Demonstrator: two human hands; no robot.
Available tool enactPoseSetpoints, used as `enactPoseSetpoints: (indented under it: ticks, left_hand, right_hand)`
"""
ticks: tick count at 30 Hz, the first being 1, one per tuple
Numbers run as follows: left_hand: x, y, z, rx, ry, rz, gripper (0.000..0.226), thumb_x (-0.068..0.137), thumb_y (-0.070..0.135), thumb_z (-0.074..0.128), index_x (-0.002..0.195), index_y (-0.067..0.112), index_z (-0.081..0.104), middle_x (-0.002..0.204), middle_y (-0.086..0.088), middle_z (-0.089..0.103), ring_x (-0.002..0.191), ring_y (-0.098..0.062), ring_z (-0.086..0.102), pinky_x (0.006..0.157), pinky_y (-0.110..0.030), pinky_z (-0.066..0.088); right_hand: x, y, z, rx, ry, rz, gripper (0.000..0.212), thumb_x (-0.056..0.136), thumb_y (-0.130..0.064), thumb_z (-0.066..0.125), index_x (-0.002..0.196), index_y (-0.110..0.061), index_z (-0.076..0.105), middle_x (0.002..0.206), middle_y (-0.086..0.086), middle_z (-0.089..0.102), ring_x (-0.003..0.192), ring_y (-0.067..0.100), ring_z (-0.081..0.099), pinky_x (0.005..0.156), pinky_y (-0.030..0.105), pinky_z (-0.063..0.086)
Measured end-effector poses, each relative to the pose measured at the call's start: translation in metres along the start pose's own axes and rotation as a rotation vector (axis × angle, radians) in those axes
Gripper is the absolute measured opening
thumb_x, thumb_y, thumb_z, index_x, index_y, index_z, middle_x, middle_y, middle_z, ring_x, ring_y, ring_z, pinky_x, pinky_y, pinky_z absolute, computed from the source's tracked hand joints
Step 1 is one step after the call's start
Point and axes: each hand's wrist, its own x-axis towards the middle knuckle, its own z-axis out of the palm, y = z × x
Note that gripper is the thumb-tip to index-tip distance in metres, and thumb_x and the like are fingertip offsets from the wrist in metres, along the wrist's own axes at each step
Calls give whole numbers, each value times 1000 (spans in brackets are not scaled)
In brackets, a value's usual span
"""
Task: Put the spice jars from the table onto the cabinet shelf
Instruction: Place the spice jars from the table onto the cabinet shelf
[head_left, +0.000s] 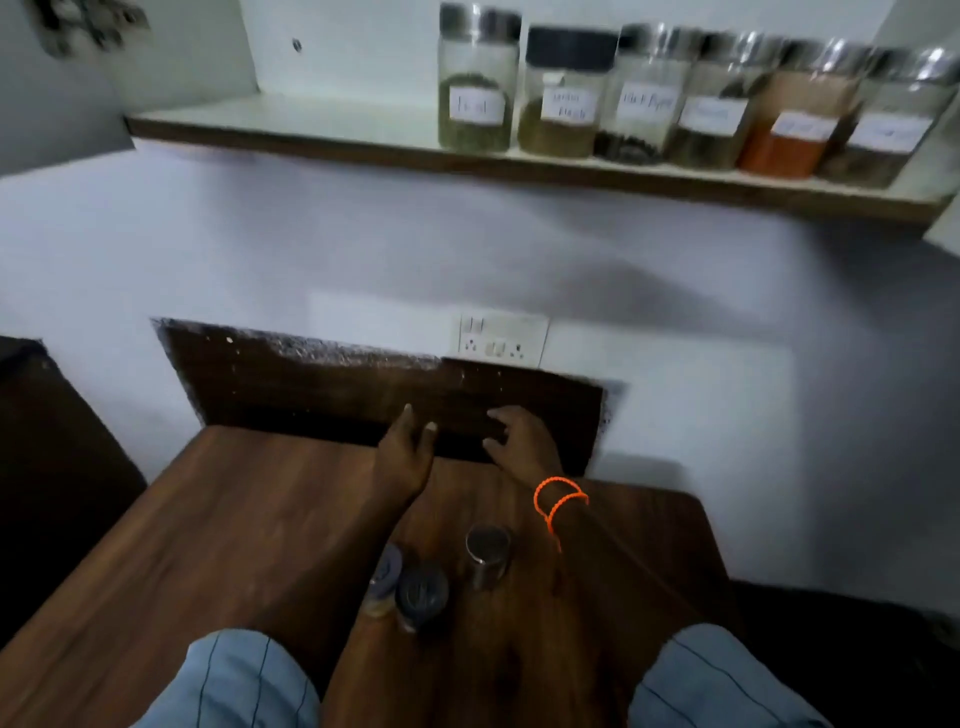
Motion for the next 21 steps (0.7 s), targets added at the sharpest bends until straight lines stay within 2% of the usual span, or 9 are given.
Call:
enactPoseSetpoints:
  ticks: [2,4,5,8,10,13,14,18,21]
  left_hand:
    - [-13,-30,6,87,-118,-63,67,101,50,49,138,-5,55,126,-31,65,119,-43,62,106,-44,46]
    - [-26,-55,10,212,-173,-80,56,103,46,49,142,5,55,137,-20,61,127,-36,58,109,-49,45]
    - [-32,-65,14,252,-197,-83,49,103,42,52,137,7,59,133,-18,64,124,-35,60,105,-48,47]
    - [-48,-88,32,70,-335,-216,46,105,33,55,130,-4,60,123,-28,66,107,-35,66,94,-49,53]
    - [-53,-103,39,20,-406,-256,49,105,31,55,143,0,51,132,-23,65,108,-29,67,93,-46,56]
    - [-53,-120,39,45,-451,-245,53,105,36,54,150,10,47,134,-13,67,95,-14,69,74,-22,56]
    - [-52,-126,41,46,-453,-231,52,104,37,54,149,10,49,131,-11,68,94,-11,67,72,-20,54]
    - [-48,-135,36,-22,-522,-235,48,105,37,53,146,11,52,123,-10,72,102,-20,72,91,-44,60]
    - [-39,-130,29,-52,-538,-198,37,107,32,51,134,10,63,115,-10,74,98,-22,72,89,-43,59]
  right_hand:
    - [-9,21,28,-99,-139,86,57,89,-25,74,143,-14,59,147,10,57,135,27,56,113,36,44]
    - [-17,40,55,-232,-257,146,51,93,-34,67,141,-18,60,145,9,59,133,29,58,112,40,46]
    - [-22,47,70,-277,-328,161,46,95,-35,65,137,-18,62,143,10,60,131,29,59,111,41,46]
    - [-38,60,105,-212,-453,234,38,91,-31,73,125,-14,71,135,9,67,125,28,62,108,37,48]
    - [-47,66,122,-153,-397,279,43,85,-29,81,123,-12,70,129,10,69,121,27,64,102,31,49]
    - [-54,70,140,-78,-270,300,66,82,-28,85,138,-6,57,140,16,56,129,30,55,104,31,43]
    - [-55,70,145,-61,-236,298,69,83,-27,85,140,-6,54,143,16,53,131,30,53,106,31,42]
    - [-54,69,149,-15,-178,286,72,86,-28,82,147,-9,49,150,12,49,138,27,48,115,34,42]
    - [-48,63,143,126,-72,328,70,85,-25,83,145,-10,51,148,10,53,135,25,52,111,32,46]
